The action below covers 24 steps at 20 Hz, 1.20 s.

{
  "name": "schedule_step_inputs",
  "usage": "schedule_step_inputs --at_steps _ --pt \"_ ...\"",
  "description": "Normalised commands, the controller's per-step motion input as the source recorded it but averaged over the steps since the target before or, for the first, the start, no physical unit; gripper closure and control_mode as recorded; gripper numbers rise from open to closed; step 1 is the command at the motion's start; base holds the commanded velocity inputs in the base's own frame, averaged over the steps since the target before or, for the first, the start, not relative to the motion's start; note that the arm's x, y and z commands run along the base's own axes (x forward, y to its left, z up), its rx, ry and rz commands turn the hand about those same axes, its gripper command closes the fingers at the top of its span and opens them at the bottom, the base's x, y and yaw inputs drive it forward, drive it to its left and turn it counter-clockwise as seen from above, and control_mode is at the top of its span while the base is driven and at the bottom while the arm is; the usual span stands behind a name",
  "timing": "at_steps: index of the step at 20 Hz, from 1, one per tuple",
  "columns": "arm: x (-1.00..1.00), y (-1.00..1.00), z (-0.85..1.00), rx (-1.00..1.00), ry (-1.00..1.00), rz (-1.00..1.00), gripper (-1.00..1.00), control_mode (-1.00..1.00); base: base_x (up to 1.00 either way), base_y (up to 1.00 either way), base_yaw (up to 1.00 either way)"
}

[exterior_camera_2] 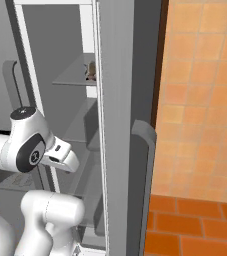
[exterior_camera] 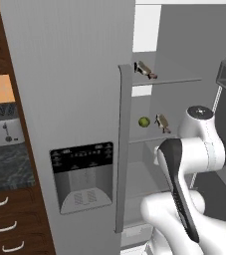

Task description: Place one lime and one fish in each tupperware on the nearby counter, to pack two identical lunches.

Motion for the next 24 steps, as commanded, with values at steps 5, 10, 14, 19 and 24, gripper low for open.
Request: schedule_step_inputs --at_steps 5,10,14,19,24 --pt "0.0 0.0 0.0 0.0 0.0 0.0 -1.0 1.0 0.0 0.0 0.0" --pt "0.01 0.0 0.05 0.0 -0.03 0.0 -1.0 -1.0 0.0 0.0 0.0" --pt "0.06 0.0 0.61 0.0 -0.09 0.07 -1.0 -1.0 0.0 0.0 0.0" --pt "0.35 -0.03 0.82 -0.01 -0.13 0.12 -1.0 -1.0 0.0 0.0 0.0" --pt "0.86 -0.41 0.56 0.0 -0.14 0.22 -1.0 -1.0 0.0 0.0 0.0"
